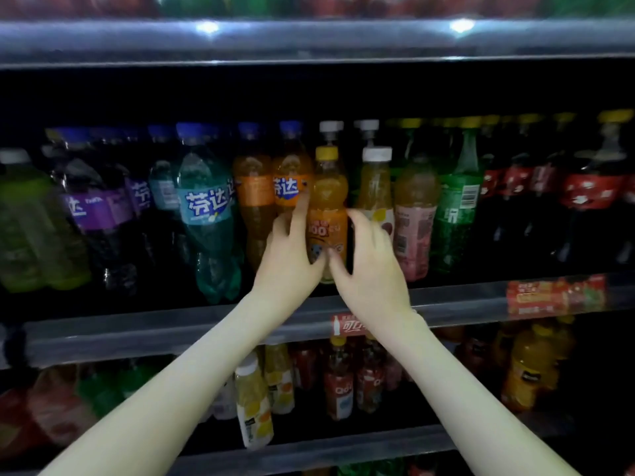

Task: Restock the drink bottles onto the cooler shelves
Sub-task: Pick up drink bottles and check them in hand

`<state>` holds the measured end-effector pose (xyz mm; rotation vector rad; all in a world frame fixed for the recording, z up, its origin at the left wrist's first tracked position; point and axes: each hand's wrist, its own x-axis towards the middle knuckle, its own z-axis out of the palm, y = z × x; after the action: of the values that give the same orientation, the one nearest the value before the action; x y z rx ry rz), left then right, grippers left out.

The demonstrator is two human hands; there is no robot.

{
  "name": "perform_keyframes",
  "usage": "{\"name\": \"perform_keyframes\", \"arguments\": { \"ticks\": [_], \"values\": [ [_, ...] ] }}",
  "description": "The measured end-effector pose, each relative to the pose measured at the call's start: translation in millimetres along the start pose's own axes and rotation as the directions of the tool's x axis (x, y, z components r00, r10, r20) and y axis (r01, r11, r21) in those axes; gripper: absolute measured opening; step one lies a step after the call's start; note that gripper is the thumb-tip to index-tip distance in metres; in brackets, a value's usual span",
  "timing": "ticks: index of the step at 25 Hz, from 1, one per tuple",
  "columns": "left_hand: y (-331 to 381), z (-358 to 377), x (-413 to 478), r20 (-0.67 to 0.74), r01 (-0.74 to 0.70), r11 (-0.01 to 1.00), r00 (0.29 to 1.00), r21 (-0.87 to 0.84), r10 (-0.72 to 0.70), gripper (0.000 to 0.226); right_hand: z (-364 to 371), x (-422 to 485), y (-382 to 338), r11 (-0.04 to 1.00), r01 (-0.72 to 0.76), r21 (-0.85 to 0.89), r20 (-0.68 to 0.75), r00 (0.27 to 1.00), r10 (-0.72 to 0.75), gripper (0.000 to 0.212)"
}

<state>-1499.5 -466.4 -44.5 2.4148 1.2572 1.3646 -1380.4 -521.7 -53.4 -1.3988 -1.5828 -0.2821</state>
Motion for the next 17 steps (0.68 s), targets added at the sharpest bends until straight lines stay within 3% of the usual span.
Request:
{"name": "perform_keyframes", "arguments": {
  "ticks": [4, 6, 12, 14, 17],
  "values": [
    [2.2, 13.2, 17.8, 0.011, 0.049, 0.989, 0.999, -0.139, -0.048, 0.087, 14.2, 19.4, 4.1, 0.999, -0.042, -0.007, 0.028, 0.999, 0.042, 0.062],
    [1.4, 17.9, 23.0, 0.033, 0.146, 0.973, 0.989, -0.181, -0.142, 0.084, 14.7, 21.4, 6.7, 0.998, -0.056, -0.003, 0.044, 0.997, 0.056, 0.063],
    [9.0, 30.8, 25.2, 0.035, 0.277, 0.958, 0.961, -0.078, -0.275, 0.067, 14.8, 22.3, 7.2, 0.986, -0.16, 0.053, 0.081, 0.984, 0.156, 0.064],
    [9.3, 27.9, 16.3, 0.015, 0.198, 0.968, 0.98, -0.156, -0.198, 0.067, 8.5, 21.3, 5.5, 0.973, -0.188, 0.133, 0.08, 0.981, 0.179, 0.067],
    [8.9, 18.0, -7.8, -0.035, -0.057, 0.976, 0.998, -0.212, 0.05, 0.073, -2.4, 12.1, 2.8, 0.925, -0.245, 0.29, 0.108, 0.969, 0.223, 0.058]
  ]
}}
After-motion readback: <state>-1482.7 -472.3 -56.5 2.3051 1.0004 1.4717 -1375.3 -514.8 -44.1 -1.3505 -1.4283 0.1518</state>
